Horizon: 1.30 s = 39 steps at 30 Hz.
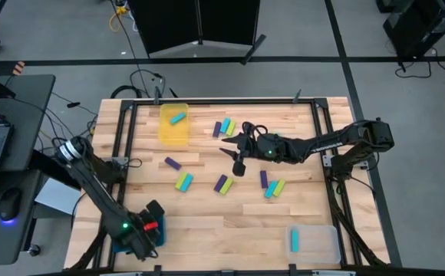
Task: Sort blocks
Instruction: Put the purple block into the blue bin
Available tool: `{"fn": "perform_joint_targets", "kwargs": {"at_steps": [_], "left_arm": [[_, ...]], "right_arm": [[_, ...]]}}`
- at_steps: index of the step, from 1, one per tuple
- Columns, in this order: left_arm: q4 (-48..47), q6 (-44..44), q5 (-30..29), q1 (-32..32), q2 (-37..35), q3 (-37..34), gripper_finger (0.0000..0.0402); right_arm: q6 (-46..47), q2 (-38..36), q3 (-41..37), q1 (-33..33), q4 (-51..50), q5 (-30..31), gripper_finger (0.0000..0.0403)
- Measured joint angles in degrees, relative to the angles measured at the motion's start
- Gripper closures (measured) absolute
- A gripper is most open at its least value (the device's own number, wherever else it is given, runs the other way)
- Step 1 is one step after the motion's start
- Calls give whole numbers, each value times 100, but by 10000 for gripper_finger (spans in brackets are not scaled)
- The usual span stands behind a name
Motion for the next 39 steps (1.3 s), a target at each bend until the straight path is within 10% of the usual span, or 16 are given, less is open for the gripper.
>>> {"fn": "perform_joint_targets", "kwargs": {"at_steps": [25, 39], "left_arm": [[-102, 3192, -138, -85, 353, -61, 284], [408, 3173, -214, -85, 797, -65, 284]], "right_arm": [[44, 2, -1, 4, -37, 0, 244], [26, 2, -1, 4, -52, 0, 248]]}}
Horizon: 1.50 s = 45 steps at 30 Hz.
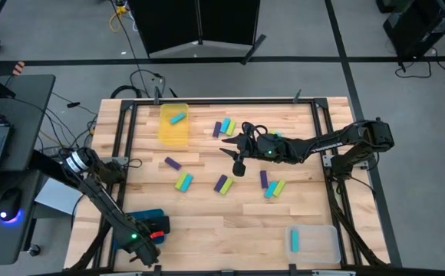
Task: Sort blocks
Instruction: Put the purple block into the blue bin, then put the blue block into the yellow bin
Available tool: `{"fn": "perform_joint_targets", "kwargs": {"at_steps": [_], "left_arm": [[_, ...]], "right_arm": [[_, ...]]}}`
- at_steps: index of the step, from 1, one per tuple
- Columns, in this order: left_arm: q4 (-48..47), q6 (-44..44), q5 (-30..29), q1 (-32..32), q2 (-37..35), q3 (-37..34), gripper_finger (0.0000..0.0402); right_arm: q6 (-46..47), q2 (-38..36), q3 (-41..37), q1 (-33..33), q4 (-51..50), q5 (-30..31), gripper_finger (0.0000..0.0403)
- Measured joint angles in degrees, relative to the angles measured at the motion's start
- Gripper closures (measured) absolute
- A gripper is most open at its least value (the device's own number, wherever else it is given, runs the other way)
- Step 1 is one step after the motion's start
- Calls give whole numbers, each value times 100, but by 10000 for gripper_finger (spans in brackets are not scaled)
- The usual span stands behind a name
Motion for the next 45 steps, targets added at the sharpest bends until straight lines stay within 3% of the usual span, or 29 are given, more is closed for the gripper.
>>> {"fn": "perform_joint_targets", "kwargs": {"at_steps": [8, 16, 20, 24, 32, 37, 45], "left_arm": [[-5, -301, -56, 0, 0, 0, 212], [-509, -581, -267, 0, 0, 117, 213], [-1117, -872, -614, 2, 0, 408, 228], [-1034, -1587, -656, 39, -17, 509, 258], [-199, -2015, -1107, 321, -20, 490, 390], [-14, -1756, -1398, 451, -20, 486, 392], [104, -1596, -1434, 501, -20, 490, 398]], "right_arm": [[0, 0, -2, 0, -21, 0, 249], [-32, 0, -2, 0, -55, 0, 250], [-110, 0, -2, 0, -59, 0, 254], [-192, 0, -2, 0, -59, 0, 266], [-314, 0, -2, 0, -70, 0, 341], [-440, 0, -2, 2, -72, 0, 393], [-437, 0, -2, 7, -93, 0, 371]]}}
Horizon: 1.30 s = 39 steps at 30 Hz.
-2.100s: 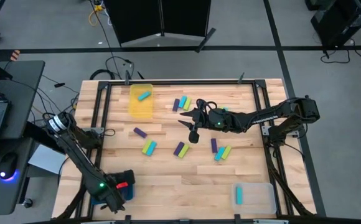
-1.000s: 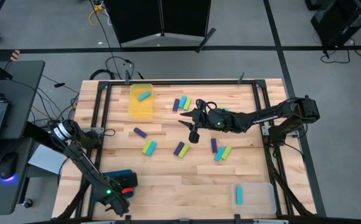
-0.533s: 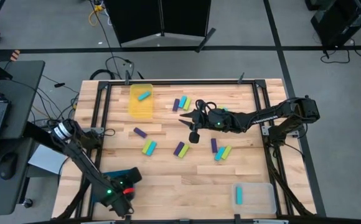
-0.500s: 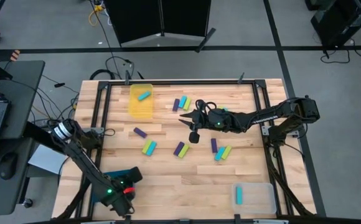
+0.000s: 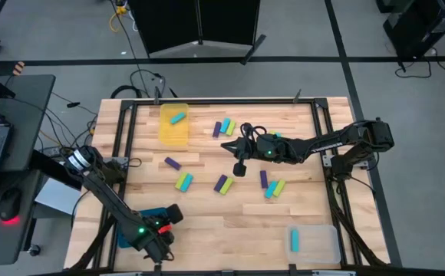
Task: Sort blocks
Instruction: Put the blue block into the yellow bin
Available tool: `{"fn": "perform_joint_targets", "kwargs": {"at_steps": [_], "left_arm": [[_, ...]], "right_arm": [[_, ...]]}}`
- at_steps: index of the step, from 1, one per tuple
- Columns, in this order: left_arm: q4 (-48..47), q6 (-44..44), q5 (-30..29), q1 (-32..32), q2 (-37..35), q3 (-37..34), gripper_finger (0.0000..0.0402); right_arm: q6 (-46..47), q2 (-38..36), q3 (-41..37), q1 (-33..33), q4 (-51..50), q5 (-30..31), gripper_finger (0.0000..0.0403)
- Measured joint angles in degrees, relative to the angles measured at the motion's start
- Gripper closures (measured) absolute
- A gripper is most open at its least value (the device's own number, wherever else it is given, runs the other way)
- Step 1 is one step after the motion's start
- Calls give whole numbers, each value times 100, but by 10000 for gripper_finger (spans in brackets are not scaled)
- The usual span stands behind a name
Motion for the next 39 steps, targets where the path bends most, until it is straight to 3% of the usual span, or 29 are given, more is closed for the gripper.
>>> {"fn": "perform_joint_targets", "kwargs": {"at_steps": [10, 15, 19, 27, 35, 39], "left_arm": [[-710, -781, -639, -73, -14, 521, 398], [-805, -1776, -855, -174, -238, 627, 398], [-636, -2681, -1390, -190, -573, 485, 398], [1393, -3127, -1761, 193, -1802, -955, 398], [4426, -1905, -1745, 1148, -2858, -2520, 398], [6052, -1365, -1221, 1741, -3166, -3198, 398]], "right_arm": [[2, 0, 0, 78, -27, 2, 388], [15, 0, 0, 117, -97, 1, 376], [31, 0, 0, 115, -122, 1, 382], [106, 0, 0, 144, -381, 0, 390], [294, 2, -165, 140, -460, 0, 391], [405, 2, -314, 133, -441, 0, 391]]}}
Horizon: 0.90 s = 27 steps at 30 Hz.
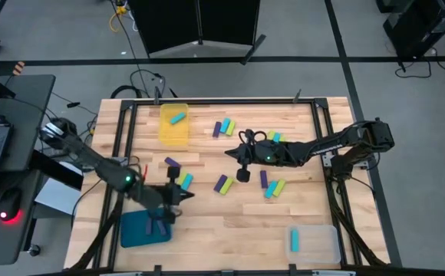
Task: Sort blocks
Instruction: Put the blue block into the yellow bin
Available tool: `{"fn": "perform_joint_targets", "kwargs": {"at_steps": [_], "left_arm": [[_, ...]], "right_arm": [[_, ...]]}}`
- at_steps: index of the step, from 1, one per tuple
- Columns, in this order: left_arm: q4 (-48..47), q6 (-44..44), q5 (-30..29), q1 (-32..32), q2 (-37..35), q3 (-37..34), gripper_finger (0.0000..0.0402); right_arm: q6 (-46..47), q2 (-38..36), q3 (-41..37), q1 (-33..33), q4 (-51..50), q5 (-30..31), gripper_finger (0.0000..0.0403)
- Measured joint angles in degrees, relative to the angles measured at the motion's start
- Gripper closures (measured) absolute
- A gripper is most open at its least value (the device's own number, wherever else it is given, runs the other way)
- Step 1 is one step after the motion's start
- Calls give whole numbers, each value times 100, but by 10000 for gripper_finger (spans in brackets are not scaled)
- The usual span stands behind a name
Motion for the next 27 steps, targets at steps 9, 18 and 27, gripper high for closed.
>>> {"fn": "perform_joint_targets", "kwargs": {"at_steps": [9, 18, 27], "left_arm": [[1792, 170, 1573, 1401, -16, -759, 394], [2082, 608, 1873, 2212, -3, -824, 393], [3074, 757, 2858, 2734, 161, -815, 392]], "right_arm": [[473, 0, -257, 0, 265, -98, 389], [546, 0, -274, -5, 266, -107, 389], [784, 0, -274, -142, 298, -114, 386]]}}
